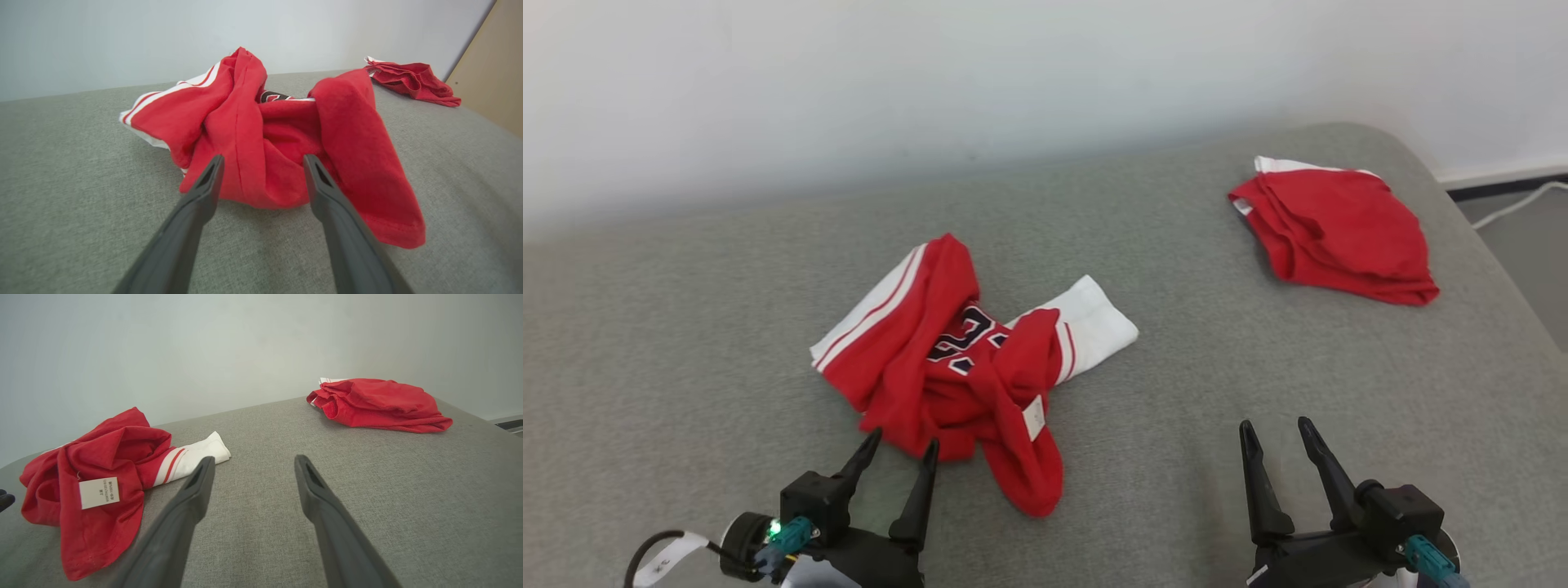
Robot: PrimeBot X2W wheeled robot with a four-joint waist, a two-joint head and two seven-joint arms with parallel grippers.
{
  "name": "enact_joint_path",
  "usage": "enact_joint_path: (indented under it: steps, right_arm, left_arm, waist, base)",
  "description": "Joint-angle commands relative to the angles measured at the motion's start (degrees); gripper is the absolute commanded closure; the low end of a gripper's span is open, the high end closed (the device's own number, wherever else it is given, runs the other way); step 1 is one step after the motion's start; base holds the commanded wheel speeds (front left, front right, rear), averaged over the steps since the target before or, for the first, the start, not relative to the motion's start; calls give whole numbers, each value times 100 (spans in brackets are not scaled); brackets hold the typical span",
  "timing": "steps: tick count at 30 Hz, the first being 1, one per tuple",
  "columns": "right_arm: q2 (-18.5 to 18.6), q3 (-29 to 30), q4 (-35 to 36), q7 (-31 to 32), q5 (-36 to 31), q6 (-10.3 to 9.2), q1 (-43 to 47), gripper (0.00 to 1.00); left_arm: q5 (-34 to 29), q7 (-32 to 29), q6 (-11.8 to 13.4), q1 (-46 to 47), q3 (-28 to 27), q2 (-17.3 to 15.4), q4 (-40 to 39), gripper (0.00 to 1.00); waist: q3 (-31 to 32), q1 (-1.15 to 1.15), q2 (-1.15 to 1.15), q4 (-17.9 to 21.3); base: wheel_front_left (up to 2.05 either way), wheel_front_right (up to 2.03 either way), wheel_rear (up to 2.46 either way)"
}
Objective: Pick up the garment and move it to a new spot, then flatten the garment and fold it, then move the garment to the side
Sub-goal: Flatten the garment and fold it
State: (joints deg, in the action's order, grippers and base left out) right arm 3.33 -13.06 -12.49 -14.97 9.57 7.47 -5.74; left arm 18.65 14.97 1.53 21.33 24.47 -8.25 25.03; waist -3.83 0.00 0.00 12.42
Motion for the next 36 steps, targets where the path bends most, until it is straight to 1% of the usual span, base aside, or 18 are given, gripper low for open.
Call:
enact_joint_path:
  steps: [1,5,8,9,10,11,15,18,21,22,25,27,30,31,36]
  right_arm:
    - [8,2,-3,-31,37,5,-58,0]
    - [-5,12,-21,-31,55,5,-58,0]
    - [-15,20,-23,-31,52,5,-74,0]
    - [-16,23,-27,-31,52,5,-73,0]
    - [-18,27,-28,-31,46,5,-69,0]
    - [-21,34,-29,-31,37,5,-68,0]
    - [-26,33,-38,-31,6,5,-47,0]
    - [-25,101,-39,-31,-9,5,40,0]
    - [-14,176,-62,-30,-13,5,127,0]
    - [-15,207,-57,-31,-4,5,188,0]
    - [-17,215,-57,-31,25,5,280,0]
    - [-19,233,-53,-30,21,5,338,0]
    - [-25,263,-23,-31,18,5,374,0]
    - [-25,263,-23,-31,18,5,374,0]
    - [-35,306,-8,-31,28,5,418,0]
  left_arm:
    - [-41,32,25,69,-18,-4,88,0]
    - [-68,32,82,233,-38,32,515,0]
    - [-63,31,49,343,-54,69,830,0]
    - [-69,30,35,375,-66,79,910,45]
    - [-56,30,35,418,-93,101,964,95]
    - [-72,29,32,440,-97,115,1053,100]
    - [-78,29,16,449,-188,198,1171,100]
    - [-66,30,-35,339,-311,223,984,100]
    - [-155,29,-8,227,-398,165,655,100]
    - [-206,29,-9,172,-454,63,371,100]
    - [-269,1,64,20,-533,-215,-126,100]
    - [-293,-162,81,-38,-614,-464,-527,100]
    - [-292,-531,102,-144,-763,-875,-1247,100]
    - [-292,-531,102,-144,-763,-875,-1247,100]
    - [-296,-1216,156,-281,-995,-1458,-2434,100]
  waist:
    - [-145,0,0,221]
    - [-193,0,0,370]
    - [-199,0,0,403]
    - [-194,0,0,404]
    - [-188,0,0,398]
    - [-174,0,0,385]
    - [-90,0,0,301]
    - [10,0,0,171]
    - [155,0,0,-16]
    - [261,0,0,-153]
    - [397,0,0,-330]
    - [458,0,0,-432]
    - [492,0,0,-547]
    - [492,0,0,-547]
    - [497,0,0,-628]
  base:
    - [0,0,0]
    - [0,0,0]
    - [0,0,0]
    - [0,0,0]
    - [0,0,0]
    - [0,0,0]
    - [0,0,0]
    - [0,0,0]
    - [0,0,0]
    - [0,0,0]
    - [0,0,0]
    - [0,0,0]
    - [0,0,0]
    - [0,0,0]
    - [0,0,0]
